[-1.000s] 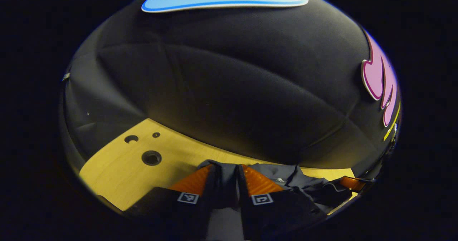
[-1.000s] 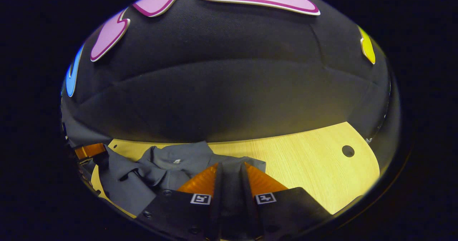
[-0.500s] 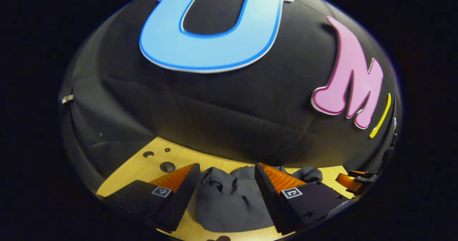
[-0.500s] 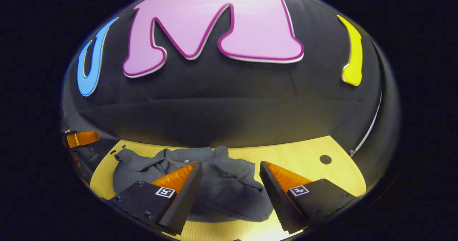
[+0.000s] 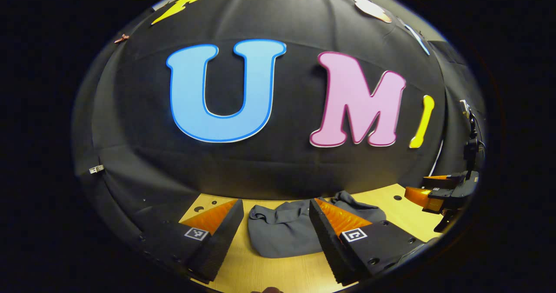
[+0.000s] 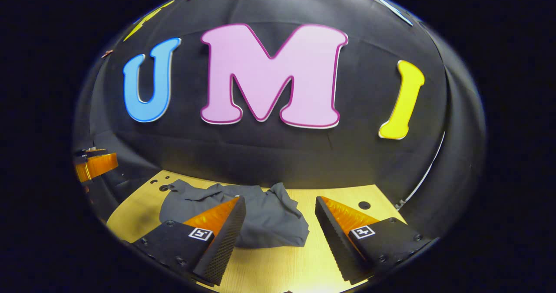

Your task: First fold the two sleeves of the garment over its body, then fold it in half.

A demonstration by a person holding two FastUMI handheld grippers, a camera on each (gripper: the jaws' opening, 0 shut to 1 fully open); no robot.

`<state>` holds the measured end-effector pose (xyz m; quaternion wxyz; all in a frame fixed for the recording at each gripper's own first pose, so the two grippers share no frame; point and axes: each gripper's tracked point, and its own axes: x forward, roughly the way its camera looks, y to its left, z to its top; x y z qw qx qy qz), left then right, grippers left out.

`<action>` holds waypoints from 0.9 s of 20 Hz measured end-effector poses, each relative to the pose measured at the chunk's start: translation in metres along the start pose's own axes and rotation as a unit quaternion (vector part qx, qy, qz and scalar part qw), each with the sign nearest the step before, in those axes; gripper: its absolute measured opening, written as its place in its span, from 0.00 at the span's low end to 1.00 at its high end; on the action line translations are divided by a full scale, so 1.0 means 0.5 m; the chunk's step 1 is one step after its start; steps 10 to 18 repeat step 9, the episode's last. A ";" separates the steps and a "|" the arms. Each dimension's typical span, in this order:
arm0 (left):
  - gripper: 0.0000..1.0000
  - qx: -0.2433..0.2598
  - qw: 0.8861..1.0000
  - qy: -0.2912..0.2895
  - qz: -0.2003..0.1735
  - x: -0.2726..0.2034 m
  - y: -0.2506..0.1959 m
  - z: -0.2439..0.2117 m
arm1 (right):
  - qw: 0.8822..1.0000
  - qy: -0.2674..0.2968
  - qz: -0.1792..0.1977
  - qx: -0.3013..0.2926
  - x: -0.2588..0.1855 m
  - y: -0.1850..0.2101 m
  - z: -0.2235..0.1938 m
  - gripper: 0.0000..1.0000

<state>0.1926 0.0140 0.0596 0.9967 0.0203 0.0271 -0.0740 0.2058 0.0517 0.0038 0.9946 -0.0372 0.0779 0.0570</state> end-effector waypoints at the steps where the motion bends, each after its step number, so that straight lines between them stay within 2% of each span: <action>1: 0.95 0.001 1.000 -0.003 -0.008 -0.030 -0.011 0.002 | 1.000 -0.006 0.001 -0.001 -0.031 0.005 0.005 0.98; 4: 0.95 -0.019 1.000 -0.002 -0.024 -0.102 -0.032 -0.009 | 1.000 -0.013 0.010 0.015 -0.118 0.035 0.002 0.97; 9: 0.95 -0.007 1.000 0.013 -0.007 -0.204 -0.024 -0.065 | 1.000 -0.014 0.015 0.011 -0.234 0.063 -0.029 0.98; 18: 0.95 -0.007 1.000 0.013 -0.007 -0.204 -0.024 -0.065 | 1.000 -0.014 0.015 0.011 -0.234 0.063 -0.029 0.98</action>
